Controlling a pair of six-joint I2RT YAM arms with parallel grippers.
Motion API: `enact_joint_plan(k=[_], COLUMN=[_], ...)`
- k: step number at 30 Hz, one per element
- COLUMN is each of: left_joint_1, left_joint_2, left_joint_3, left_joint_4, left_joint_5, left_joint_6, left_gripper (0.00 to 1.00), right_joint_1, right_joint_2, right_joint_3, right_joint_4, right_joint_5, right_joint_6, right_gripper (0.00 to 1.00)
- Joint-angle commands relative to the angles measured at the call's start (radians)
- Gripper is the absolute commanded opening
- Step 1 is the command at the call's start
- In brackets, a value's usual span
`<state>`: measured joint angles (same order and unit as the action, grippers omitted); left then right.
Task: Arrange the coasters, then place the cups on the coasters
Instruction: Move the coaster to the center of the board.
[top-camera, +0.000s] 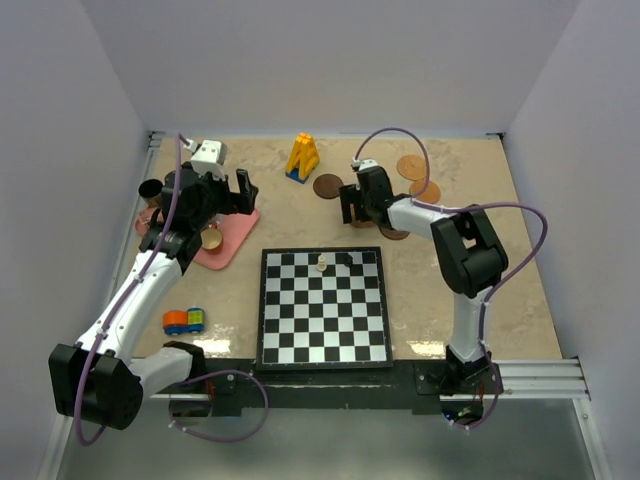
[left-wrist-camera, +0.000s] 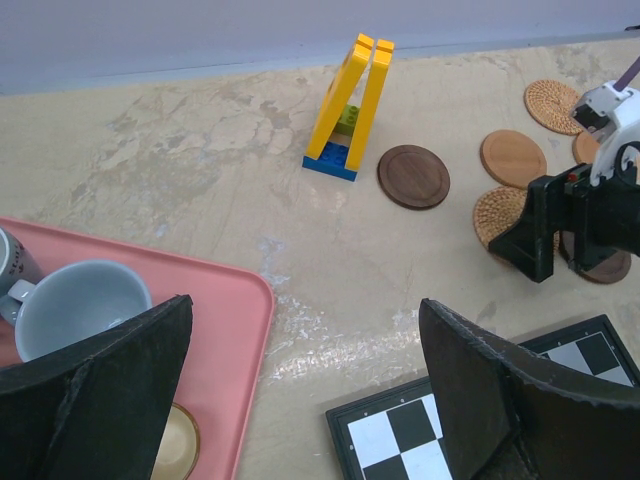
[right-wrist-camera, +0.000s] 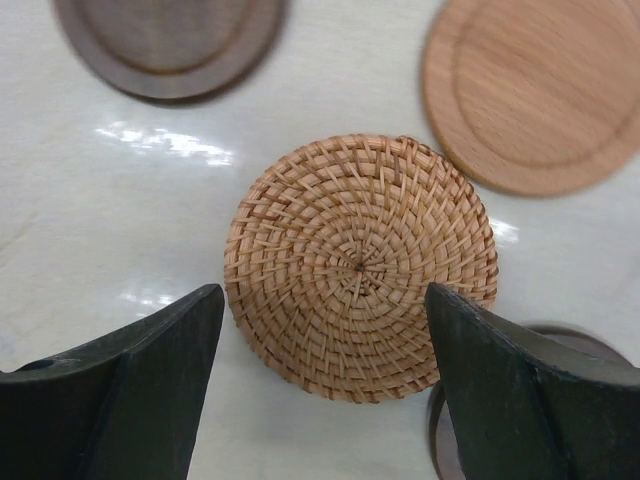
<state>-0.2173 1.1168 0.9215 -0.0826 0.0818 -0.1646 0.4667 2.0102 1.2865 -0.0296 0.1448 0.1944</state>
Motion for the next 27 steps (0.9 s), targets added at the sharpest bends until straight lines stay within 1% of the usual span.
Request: enact_joint_plan(k=[1,8,16,27], left_joint_1=[-0.005,-0.007,-0.007,-0.01], left_joint_2=[-0.021,-0.026,-0.032,-0.031], left_joint_3=[-0.001,-0.004,-0.006,-0.007], left_joint_4=[0.047,0.05,0.052,0.05], left_joint_5=[0.012,0.012,0.009,-0.005], left_joint_6=[-0.016,-0.019,-0.019,-0.013], left_gripper=[1.0,1.0,1.0,1.0], right_joint_1=[-0.059,-0.086,-0.155,-0.18], right_joint_2=[-0.057,-0.088,-0.107,0.021], right_joint_3=[-0.079,-0.093,-0.095,0.051], right_joint_4=[-0.079,-0.098,-0.086,-0.081], right_joint_5=[0.055,0.093,0.078,0.056], right_joint_6=[0.037,0.039,0.011,-0.024], right_gripper=[0.86,0.87,0.88,0.88])
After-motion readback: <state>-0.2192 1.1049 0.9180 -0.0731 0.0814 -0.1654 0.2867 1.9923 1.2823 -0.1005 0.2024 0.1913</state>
